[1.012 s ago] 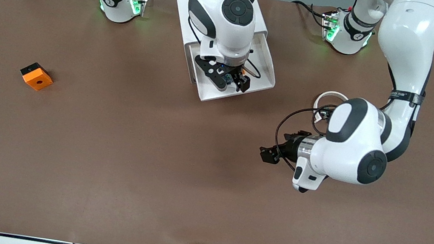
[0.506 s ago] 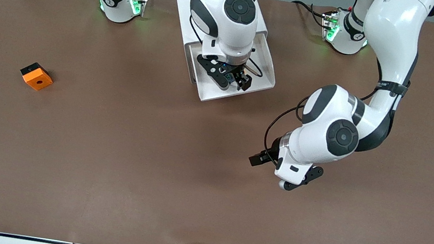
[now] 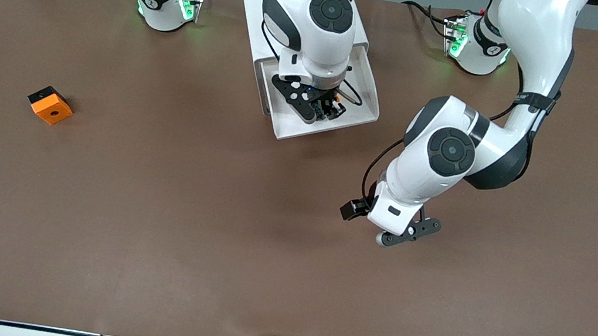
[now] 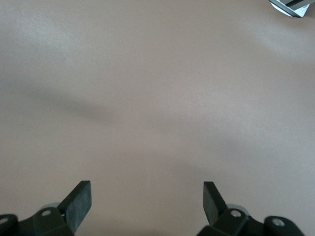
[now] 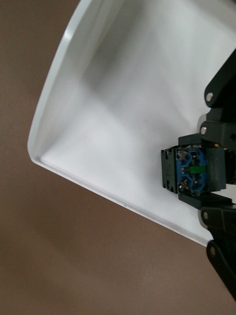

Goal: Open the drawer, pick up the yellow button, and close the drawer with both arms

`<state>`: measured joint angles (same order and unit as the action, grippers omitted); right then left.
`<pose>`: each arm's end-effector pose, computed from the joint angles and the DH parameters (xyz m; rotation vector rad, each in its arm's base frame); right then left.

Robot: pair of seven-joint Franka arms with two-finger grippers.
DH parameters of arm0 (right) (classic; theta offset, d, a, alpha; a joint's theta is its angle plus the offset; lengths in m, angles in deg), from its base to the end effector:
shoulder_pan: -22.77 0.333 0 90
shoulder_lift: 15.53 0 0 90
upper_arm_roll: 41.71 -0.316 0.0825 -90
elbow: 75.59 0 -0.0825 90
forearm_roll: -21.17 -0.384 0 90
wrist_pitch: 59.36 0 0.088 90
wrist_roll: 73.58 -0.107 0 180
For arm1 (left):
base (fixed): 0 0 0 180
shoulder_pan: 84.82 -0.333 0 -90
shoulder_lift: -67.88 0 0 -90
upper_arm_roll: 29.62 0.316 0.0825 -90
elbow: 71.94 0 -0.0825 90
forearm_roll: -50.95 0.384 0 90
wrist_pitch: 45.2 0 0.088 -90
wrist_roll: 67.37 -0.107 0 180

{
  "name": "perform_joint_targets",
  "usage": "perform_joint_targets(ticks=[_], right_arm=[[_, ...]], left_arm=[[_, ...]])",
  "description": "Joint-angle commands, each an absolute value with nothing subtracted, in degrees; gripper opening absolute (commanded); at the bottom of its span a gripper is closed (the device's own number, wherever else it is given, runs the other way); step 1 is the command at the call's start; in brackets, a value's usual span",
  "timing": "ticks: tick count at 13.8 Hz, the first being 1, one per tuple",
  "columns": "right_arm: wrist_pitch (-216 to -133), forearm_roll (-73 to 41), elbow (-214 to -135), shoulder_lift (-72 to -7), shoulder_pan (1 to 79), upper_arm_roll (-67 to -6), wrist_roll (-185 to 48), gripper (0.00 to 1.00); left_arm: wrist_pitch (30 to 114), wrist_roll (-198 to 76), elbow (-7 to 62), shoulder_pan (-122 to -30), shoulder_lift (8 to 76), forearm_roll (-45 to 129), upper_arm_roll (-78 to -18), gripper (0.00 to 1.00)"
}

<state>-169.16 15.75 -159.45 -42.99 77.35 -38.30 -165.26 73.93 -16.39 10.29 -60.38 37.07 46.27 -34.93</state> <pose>0.4234 0.5472 0.4039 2.9264 -1.1248 -0.1035 0.6266 -0.3489 0.3924 2.9140 0.6242 0.0068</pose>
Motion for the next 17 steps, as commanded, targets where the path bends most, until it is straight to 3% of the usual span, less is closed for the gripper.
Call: perform_joint_targets(ticks=[1,8,17], right_arm=[[-167.64,16.33,-157.33,-43.31,77.36,-38.02,-165.6,0.0],[-156.93,15.54,-149.07,-42.08,71.92,-37.85,-158.68,0.0],[-149.97,15.19,-149.59,-37.06,51.01,-37.85,-121.34,0.0]], left_arm=[[74.51,-16.75,13.84,-60.56,40.01,47.43,-36.47,1.0],[73.9,-16.4,16.29,-60.47,41.42,47.43,-37.26,1.0],[73.72,-10.25,27.89,-60.47,47.3,47.43,-44.38,1.0]])
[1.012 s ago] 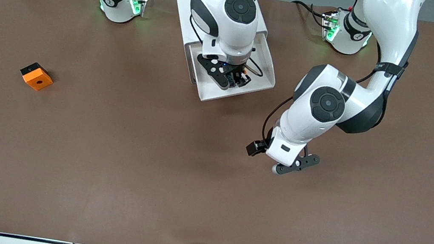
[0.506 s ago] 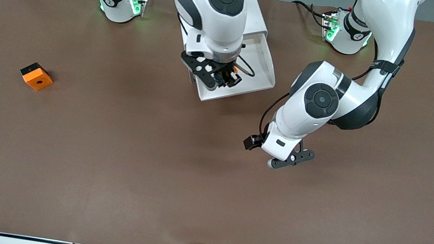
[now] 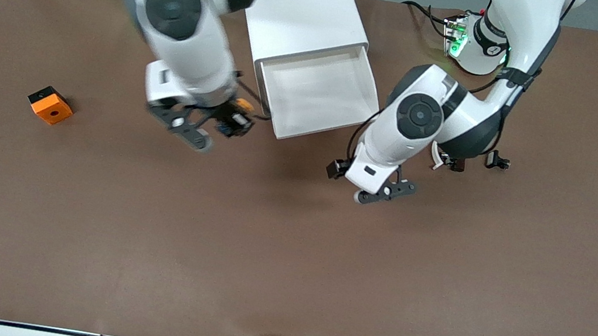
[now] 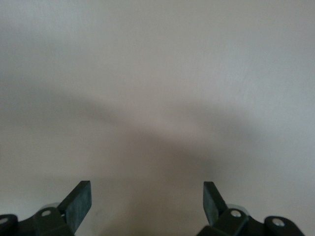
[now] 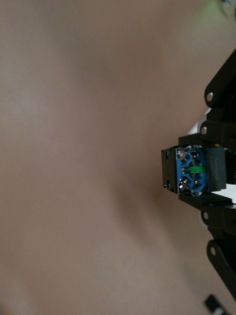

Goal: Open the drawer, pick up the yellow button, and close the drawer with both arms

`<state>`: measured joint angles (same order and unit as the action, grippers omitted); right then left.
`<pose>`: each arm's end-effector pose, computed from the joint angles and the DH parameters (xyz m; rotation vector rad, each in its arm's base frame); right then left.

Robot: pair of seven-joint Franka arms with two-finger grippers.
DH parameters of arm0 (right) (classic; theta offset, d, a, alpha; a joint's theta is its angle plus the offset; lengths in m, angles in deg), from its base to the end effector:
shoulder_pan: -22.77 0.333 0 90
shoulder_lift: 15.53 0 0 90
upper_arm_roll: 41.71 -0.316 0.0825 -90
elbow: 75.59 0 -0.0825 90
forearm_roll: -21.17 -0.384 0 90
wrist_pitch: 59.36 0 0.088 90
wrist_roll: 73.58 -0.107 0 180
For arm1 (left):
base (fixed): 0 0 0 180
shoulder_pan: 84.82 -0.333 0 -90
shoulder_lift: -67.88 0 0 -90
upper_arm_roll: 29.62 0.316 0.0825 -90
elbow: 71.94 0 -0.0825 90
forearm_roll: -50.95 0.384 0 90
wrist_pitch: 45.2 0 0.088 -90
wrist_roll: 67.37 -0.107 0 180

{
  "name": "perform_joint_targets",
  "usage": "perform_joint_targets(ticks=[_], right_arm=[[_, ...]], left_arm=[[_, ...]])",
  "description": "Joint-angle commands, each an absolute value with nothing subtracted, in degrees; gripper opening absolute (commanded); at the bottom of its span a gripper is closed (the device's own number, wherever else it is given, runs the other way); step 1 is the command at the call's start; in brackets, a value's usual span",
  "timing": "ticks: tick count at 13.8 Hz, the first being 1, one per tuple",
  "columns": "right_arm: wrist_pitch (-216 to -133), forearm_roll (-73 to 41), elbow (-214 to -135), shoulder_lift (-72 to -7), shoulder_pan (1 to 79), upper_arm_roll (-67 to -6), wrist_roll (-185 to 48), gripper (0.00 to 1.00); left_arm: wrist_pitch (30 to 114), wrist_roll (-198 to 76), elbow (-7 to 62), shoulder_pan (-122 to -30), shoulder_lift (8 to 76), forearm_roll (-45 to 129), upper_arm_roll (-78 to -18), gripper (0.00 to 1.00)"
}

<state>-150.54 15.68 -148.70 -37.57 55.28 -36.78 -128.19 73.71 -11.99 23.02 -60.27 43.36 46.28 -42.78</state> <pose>0.5799 0.3261 0.5307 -3.0484 0.7328 0.1457 0.5359 -0.3984 0.3683 2.9711 0.5529 -0.1827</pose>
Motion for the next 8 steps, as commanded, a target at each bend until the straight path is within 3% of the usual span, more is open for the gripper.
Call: perform_joint_targets(ticks=[1,8], right_arm=[[-149.97,15.19,-149.76,-37.24,48.03,-37.85,-116.95,0.0],[-156.19,15.89,-156.43,-37.59,32.72,-37.76,-91.8,0.0]], left_arm=[[73.72,-10.25,29.12,-60.47,47.92,47.43,-45.43,1.0],[73.72,-7.35,30.89,-59.68,48.72,47.43,-50.27,1.0]])
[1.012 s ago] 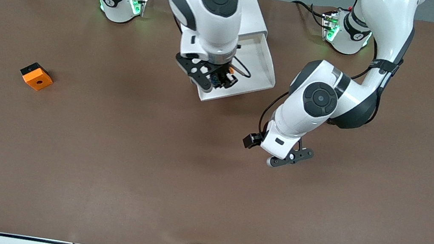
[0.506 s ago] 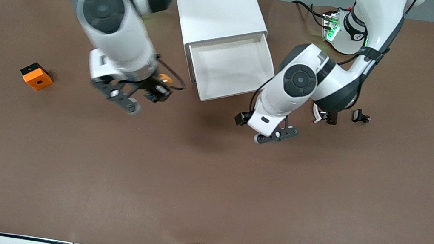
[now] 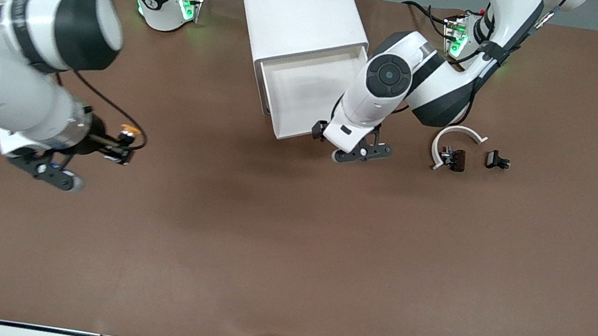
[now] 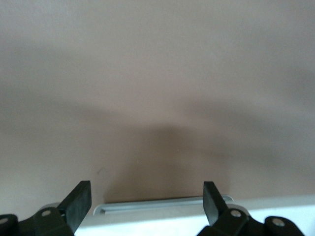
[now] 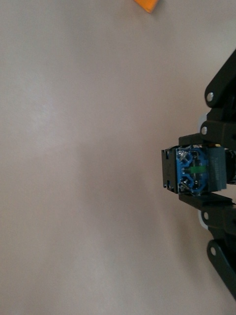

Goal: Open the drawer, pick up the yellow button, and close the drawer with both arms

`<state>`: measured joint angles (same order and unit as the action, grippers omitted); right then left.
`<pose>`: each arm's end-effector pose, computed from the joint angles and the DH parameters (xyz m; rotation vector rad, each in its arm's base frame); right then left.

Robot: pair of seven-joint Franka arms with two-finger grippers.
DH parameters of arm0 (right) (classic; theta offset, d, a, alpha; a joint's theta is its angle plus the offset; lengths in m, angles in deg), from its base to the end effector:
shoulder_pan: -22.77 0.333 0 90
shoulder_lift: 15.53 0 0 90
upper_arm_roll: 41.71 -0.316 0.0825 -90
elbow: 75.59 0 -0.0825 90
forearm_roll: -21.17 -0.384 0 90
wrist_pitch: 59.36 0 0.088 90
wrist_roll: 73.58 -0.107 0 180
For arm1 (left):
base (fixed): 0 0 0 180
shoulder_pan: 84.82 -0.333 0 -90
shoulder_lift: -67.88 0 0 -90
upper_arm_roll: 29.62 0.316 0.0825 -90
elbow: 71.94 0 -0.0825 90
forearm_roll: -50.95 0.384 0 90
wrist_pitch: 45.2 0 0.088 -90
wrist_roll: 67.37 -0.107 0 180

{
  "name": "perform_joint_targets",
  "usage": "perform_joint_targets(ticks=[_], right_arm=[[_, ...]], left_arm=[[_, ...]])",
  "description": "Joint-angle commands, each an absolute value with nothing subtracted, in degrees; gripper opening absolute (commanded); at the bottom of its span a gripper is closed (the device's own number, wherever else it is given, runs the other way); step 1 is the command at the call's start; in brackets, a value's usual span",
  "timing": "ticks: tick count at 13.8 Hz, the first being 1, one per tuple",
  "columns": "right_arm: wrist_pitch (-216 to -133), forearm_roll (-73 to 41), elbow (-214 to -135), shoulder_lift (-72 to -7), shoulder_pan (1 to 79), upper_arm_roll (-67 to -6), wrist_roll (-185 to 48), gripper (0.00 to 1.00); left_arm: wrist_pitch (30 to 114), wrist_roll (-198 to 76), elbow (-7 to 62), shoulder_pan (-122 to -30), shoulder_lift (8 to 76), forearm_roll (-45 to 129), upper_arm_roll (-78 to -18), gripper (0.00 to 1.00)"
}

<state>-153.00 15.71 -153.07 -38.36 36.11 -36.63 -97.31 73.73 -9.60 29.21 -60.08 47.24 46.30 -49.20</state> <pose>0.6562 0.1151 0.4891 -3.0797 0.4286 0.1976 0.4674 -0.4380 0.3689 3.0037 0.4444 -0.2538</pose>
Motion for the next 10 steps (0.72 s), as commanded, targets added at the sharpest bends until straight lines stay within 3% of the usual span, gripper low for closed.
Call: perform_joint_targets(ticks=[1,10], right_arm=[[-158.21,15.98,-157.49,-37.85,31.31,-37.76,-89.51,0.0],[-173.68,19.41,-164.08,-43.03,24.45,-37.76,-80.34,0.0]], left_arm=[[73.72,-6.74,31.15,-58.9,48.72,47.43,-50.27,1.0],[73.72,-0.49,31.59,-53.97,48.37,46.99,-51.41,1.0]])
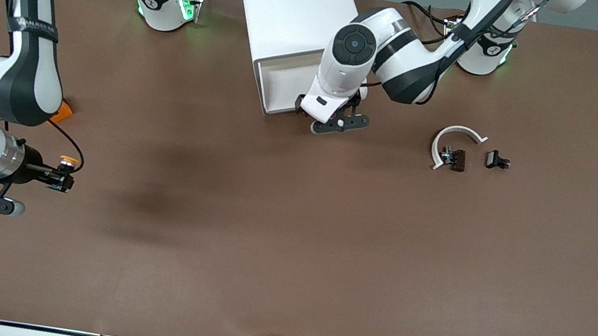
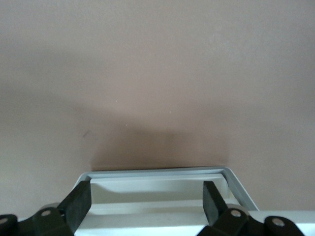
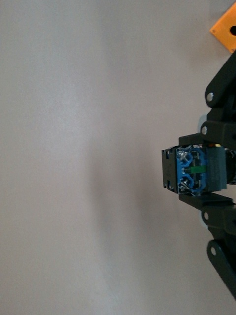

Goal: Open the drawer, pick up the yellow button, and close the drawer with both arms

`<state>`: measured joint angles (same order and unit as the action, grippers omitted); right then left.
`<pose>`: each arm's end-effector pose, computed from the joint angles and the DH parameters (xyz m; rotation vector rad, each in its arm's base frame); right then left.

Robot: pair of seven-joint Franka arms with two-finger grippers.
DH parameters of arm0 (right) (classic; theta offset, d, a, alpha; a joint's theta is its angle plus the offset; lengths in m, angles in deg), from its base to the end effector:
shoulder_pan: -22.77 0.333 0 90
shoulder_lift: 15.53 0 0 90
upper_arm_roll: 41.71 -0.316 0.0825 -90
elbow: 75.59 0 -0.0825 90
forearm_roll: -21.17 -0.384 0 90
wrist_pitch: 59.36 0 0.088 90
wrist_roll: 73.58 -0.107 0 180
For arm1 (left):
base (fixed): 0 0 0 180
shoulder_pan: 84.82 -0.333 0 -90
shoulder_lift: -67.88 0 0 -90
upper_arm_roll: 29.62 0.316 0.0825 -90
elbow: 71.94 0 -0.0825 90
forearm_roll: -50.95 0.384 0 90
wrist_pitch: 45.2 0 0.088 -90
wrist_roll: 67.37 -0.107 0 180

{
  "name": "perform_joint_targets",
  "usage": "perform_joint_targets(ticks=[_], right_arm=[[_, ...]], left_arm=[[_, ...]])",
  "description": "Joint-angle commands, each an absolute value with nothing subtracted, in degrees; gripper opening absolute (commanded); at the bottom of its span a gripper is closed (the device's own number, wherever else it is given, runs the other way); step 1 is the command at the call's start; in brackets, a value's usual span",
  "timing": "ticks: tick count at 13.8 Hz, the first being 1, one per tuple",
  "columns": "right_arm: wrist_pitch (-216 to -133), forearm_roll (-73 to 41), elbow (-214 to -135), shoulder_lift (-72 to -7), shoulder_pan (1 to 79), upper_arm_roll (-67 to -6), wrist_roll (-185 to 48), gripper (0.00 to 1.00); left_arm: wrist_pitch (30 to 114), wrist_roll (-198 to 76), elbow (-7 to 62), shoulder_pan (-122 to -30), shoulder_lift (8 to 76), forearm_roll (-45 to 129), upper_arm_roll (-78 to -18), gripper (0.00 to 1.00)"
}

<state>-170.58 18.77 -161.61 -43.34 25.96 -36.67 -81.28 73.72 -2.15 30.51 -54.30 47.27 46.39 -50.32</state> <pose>0.6879 -0.0103 0.3844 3.1243 -0.2717 -0.0681 0.4077 -0.4868 0.3604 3.0338 0.4629 -0.2953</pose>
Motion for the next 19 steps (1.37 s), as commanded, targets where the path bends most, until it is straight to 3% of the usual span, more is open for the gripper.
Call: perform_joint_targets(ticks=[1,11,19], right_arm=[[-175.53,19.41,-164.44,-44.35,23.49,-37.76,-80.17,0.0],[-184.33,19.06,-165.58,-49.81,19.62,-37.85,-75.87,0.0],[-190.58,15.3,-166.29,-54.55,15.39,-38.28,-66.03,0.0]], left_arm=[[73.72,-0.23,31.59,-53.97,48.19,46.82,-51.94,1.0],[73.63,7.77,31.59,-53.88,46.0,46.55,-57.65,1.0],[73.63,8.21,31.59,-53.53,45.64,39.79,-57.92,1.0]])
